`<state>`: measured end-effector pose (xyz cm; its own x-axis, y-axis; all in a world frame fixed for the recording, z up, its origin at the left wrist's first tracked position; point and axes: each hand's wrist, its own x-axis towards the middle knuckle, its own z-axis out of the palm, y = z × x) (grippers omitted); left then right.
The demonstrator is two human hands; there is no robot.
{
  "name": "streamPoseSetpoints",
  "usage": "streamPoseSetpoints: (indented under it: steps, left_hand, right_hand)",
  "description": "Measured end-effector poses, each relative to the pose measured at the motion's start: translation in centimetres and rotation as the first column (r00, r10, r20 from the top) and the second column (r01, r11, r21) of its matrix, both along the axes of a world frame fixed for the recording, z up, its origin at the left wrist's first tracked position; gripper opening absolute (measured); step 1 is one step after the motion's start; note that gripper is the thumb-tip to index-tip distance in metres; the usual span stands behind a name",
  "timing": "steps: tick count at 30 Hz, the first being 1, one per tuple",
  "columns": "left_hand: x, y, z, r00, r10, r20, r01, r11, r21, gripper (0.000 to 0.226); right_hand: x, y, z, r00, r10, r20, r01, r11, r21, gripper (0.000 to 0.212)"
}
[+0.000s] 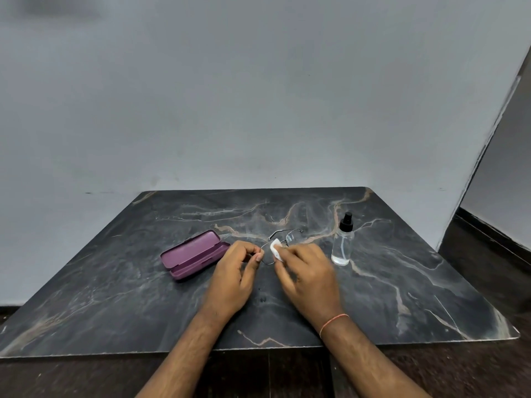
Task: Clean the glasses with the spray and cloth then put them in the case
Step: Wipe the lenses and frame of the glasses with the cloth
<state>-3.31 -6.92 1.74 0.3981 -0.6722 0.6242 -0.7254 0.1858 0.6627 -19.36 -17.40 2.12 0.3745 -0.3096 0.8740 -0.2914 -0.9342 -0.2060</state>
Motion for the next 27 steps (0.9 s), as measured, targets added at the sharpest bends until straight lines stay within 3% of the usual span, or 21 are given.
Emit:
streamPoseSetpoints:
  steps: [5, 11, 17, 23, 27]
  left_hand:
    - [0.48, -0.15, -0.29, 1.0, -0.006, -0.028, 0.006, 1.0, 0.004, 0.01]
    - [-0.03, 0.04, 0.02, 0.999, -0.016, -0.034, 0.016, 1.0, 0.012, 0.009]
    - [-0.06, 0.09, 0.32, 0.995, -0.049, -0.089, 0.05, 0.999, 0.01, 0.012]
    - [-0.22, 0.21, 0.27, 0.988, -0.06, -0.14, 0.061, 0.998, 0.003, 0.009]
    - [-0.12, 0.22, 0.1, 0.988, -0.096, -0.121, 0.101, 0.994, 0.034, 0.012]
  right_hand:
    - [0.25, 0.24, -0.6, 0.99, 0.061, -0.126, -0.072, 0.994, -0.083, 0.026]
    - [0.34, -0.37, -0.03, 0.999, -0.047, 0.002, 0.047, 0.997, 0.055, 0.024]
    - [0.35, -0.05, -0.58, 0.981, 0.16, -0.109, -0.156, 0.987, 0.044, 0.036]
    - [0.25, -0.07, -0.02, 1.0, 0.01, -0.024, -0.008, 0.997, 0.076, 0.032]
    - [0.26, -0.08, -0.07, 0.999, 0.002, -0.037, 0.001, 0.996, 0.085, 0.031]
